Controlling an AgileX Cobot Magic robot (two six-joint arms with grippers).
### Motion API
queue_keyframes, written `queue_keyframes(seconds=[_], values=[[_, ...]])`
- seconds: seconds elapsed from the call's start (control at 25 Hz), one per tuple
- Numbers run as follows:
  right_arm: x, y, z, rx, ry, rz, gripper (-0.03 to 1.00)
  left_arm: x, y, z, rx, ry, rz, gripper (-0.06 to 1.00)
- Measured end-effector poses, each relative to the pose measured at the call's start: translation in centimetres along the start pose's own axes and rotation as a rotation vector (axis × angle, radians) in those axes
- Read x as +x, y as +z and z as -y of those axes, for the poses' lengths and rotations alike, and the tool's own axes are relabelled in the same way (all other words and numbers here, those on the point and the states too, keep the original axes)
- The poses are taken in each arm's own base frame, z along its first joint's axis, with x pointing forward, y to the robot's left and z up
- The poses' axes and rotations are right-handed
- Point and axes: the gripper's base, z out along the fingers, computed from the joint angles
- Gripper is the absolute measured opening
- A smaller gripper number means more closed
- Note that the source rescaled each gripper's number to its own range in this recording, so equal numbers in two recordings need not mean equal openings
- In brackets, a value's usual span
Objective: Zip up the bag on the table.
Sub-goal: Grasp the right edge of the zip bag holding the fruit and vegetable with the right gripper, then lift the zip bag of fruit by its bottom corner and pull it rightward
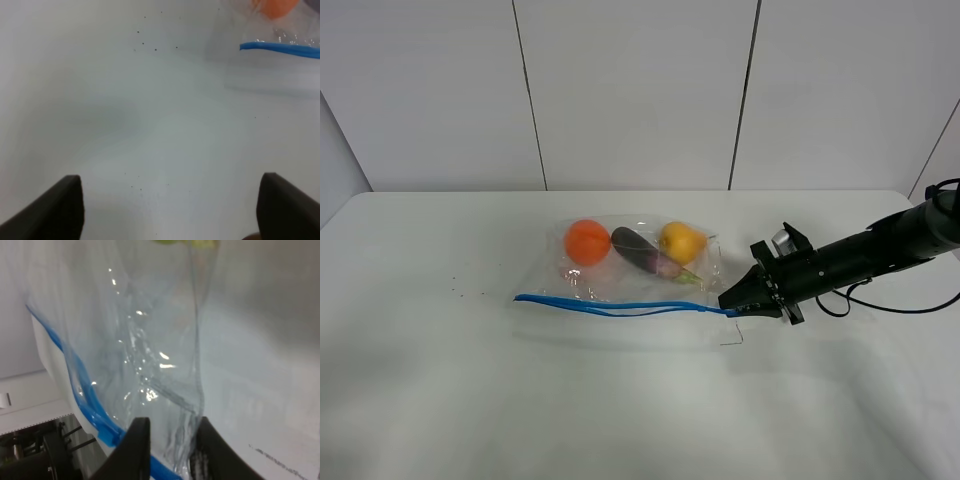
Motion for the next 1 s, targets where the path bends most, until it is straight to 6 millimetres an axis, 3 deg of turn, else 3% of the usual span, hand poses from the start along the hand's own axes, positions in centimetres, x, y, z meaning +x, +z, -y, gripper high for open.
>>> queue_keyframes(seconds=[0.24,0.4,1.0], values=[[-0.1,0.0,0.1,0.009,0.0,0.006,0.19,0.0,0.0,0.0,0.0,0.0,0.0,1.0],[-0.1,0.0,0.1,0.013,-0.002,0.009,0.0,0.0,0.0,0.0,0.0,0.0,0.0,1.0],[0.3,-0.2,-1.2,-0.108,0.033,-0.035,0.0,0.0,0.0,0.0,0.0,0.0,0.0,1.0]])
